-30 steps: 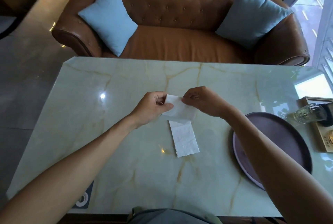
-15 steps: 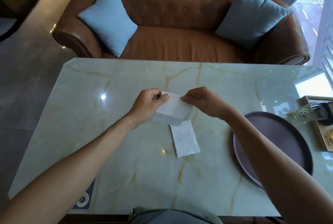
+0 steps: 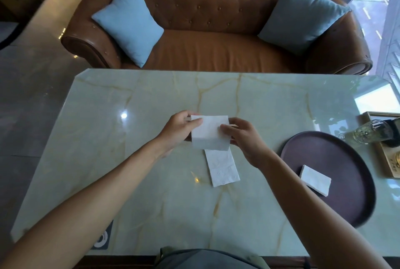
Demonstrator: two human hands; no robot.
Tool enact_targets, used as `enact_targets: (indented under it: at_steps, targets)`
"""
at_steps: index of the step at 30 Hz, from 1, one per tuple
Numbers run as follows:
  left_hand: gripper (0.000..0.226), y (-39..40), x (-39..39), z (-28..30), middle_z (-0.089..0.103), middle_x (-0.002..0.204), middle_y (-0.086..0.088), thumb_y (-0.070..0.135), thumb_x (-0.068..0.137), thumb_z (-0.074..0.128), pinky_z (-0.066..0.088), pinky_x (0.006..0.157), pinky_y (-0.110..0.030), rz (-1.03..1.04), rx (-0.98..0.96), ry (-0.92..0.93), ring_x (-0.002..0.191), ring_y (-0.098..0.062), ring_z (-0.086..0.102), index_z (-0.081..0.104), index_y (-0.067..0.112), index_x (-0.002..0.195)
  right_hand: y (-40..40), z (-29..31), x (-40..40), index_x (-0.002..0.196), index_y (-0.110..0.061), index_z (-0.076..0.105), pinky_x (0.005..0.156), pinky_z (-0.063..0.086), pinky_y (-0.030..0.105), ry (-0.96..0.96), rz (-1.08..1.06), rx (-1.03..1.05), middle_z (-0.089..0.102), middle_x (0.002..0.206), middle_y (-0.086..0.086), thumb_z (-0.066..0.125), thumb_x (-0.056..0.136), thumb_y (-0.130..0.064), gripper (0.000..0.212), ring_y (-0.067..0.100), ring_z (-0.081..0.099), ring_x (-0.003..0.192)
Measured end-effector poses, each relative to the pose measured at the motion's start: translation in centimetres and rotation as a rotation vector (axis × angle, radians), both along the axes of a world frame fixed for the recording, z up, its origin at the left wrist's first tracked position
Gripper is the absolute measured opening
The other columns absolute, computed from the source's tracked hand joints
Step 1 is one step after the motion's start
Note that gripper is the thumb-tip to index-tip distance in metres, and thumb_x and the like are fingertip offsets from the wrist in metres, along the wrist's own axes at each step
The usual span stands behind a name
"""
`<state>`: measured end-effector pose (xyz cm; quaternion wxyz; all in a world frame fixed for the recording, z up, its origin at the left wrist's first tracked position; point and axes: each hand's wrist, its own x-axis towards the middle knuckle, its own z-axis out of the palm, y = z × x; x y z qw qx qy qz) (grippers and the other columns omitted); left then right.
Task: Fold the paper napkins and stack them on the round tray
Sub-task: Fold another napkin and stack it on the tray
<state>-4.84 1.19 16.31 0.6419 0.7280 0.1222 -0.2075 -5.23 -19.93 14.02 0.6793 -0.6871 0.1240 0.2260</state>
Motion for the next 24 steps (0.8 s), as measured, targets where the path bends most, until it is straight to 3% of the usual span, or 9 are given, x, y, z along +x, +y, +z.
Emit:
enact_targets:
  at_steps: [3, 5, 8, 11, 13, 16, 19, 24]
  targets:
    - [0.041, 0.1, -0.8, -0.9, 0.075, 0.1, -0.006, 0.02, 0.096, 0.067, 0.062, 0.08, -0.034, -0.091, 0.077, 0.086, 0.082, -0.016, 0.071, 0.048, 0.021, 0.132, 0.3, -0.7, -0.4, 0.129, -0.014, 0.062, 0.095, 0.053, 0.043, 0.046, -0.077, -0.088, 0.073, 0.112, 0.01, 0.073, 0.088, -0.024, 0.043, 0.028, 0.07, 0.106]
    - [0.052, 0.1, -1.2, -1.5, 0.074, 0.092, -0.002, 0.019, 0.095, 0.068, 0.059, 0.084, -0.036, -0.111, 0.084, 0.067, 0.08, -0.018, 0.067, 0.043, 0.026, 0.14, 0.3, -0.7, -0.7, 0.134, -0.019, 0.056, 0.095, 0.052, 0.038, 0.04, -0.11, -0.132, 0.071, 0.112, 0.006, 0.07, 0.092, -0.023, 0.045, 0.022, 0.068, 0.106]
    - [0.047, -0.1, -1.6, -1.7, 0.066, 0.086, -0.003, 0.019, 0.094, 0.069, 0.058, 0.088, -0.037, -0.128, 0.069, -0.004, 0.08, -0.015, 0.062, 0.053, 0.027, 0.137, -0.1, -0.5, -1.1, 0.132, -0.025, 0.059, 0.086, 0.052, 0.031, 0.006, -0.101, -0.124, 0.073, 0.11, 0.005, 0.067, 0.093, -0.02, 0.04, 0.017, 0.069, 0.099]
    - [0.046, -0.4, -1.8, -1.9, 0.068, 0.095, -0.002, 0.013, 0.084, 0.08, 0.055, 0.084, -0.027, -0.189, 0.067, -0.039, 0.085, -0.011, 0.064, 0.065, 0.024, 0.125, -0.4, -0.4, -1.3, 0.117, -0.027, 0.071, 0.093, 0.053, 0.039, -0.006, -0.076, -0.132, 0.074, 0.109, 0.006, 0.067, 0.093, -0.023, 0.025, 0.02, 0.069, 0.1]
    - [0.051, -0.6, -1.9, -2.2, 0.072, 0.1, -0.001, 0.007, 0.076, 0.085, 0.057, 0.086, -0.029, -0.239, 0.092, -0.046, 0.085, -0.011, 0.067, 0.067, 0.023, 0.121, -0.8, -0.2, -1.4, 0.11, -0.024, 0.074, 0.089, 0.052, 0.035, -0.001, -0.064, -0.118, 0.075, 0.108, 0.007, 0.07, 0.091, -0.024, 0.019, 0.018, 0.069, 0.099]
    - [0.037, -0.8, -2.0, -3.0, 0.066, 0.084, 0.008, 0.013, 0.082, 0.079, 0.052, 0.074, -0.024, -0.266, 0.292, -0.155, 0.072, -0.007, 0.061, 0.07, 0.025, 0.115, -1.5, 0.0, -1.4, 0.121, -0.019, 0.069, 0.078, 0.047, 0.022, 0.037, 0.012, -0.087, 0.073, 0.113, 0.007, 0.075, 0.087, -0.015, 0.035, 0.012, 0.068, 0.094]
    - [0.02, -1.0, -2.1, -3.3, 0.059, 0.074, 0.008, 0.021, 0.091, 0.071, 0.043, 0.066, -0.02, -0.265, 0.388, -0.226, 0.064, -0.006, 0.052, 0.072, 0.025, 0.11, -2.1, -0.5, -1.6, 0.127, -0.019, 0.063, 0.081, 0.049, 0.024, 0.037, 0.119, -0.117, 0.07, 0.112, 0.009, 0.077, 0.083, -0.005, 0.048, 0.015, 0.068, 0.092]
    - [0.009, -1.0, -2.0, -3.3, 0.062, 0.08, 0.001, 0.025, 0.095, 0.065, 0.041, 0.067, -0.023, -0.337, 0.446, -0.278, 0.069, -0.004, 0.052, 0.071, 0.031, 0.093, -2.4, -1.2, -1.7, 0.098, -0.022, 0.072, 0.065, 0.042, 0.026, -0.12, 0.167, -0.413, 0.064, 0.09, 0.007, 0.072, 0.087, -0.011, 0.016, 0.018, 0.055, 0.074]
